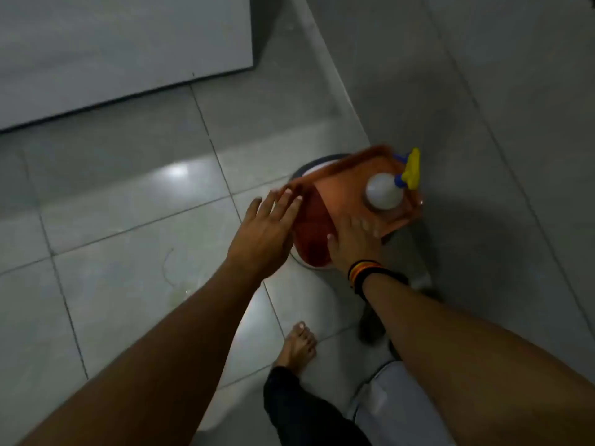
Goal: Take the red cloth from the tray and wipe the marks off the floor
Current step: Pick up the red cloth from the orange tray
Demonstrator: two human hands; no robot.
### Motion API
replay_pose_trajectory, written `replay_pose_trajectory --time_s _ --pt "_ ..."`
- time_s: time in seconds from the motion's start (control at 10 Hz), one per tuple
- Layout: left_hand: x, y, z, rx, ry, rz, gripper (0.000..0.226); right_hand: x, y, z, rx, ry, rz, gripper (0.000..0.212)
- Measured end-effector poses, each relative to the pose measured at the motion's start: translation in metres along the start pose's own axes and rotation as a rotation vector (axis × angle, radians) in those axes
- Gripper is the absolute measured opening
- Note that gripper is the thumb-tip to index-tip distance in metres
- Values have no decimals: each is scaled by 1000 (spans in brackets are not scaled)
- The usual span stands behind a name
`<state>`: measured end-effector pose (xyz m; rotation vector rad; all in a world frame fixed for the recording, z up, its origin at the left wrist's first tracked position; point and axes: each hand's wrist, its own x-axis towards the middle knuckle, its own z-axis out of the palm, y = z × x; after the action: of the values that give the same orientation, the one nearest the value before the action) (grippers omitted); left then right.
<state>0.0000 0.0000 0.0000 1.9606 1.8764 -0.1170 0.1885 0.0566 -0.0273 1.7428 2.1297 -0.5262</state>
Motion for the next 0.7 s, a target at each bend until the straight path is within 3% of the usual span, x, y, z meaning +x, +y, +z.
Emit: replay_pose_trajectory --time_s 0.2,0.3,0.4,0.5,0.6,0.7 --pt "96 15 36 154 -253 160 57 43 20 64 36 -115 112 38" --pt "135 18 49 364 -305 264 83 58 26 78 27 -55 113 40" --pt "160 17 56 564 -288 308 94 67 31 82 117 -20 142 35" --pt "164 21 54 716 -267 373 71 67 33 77 450 -21 174 22" --pt "133 36 30 819 -224 246 58 54 28 62 758 53 213 16" --pt "94 10 -13 475 -93 205 41 29 14 41 923 174 157 20"
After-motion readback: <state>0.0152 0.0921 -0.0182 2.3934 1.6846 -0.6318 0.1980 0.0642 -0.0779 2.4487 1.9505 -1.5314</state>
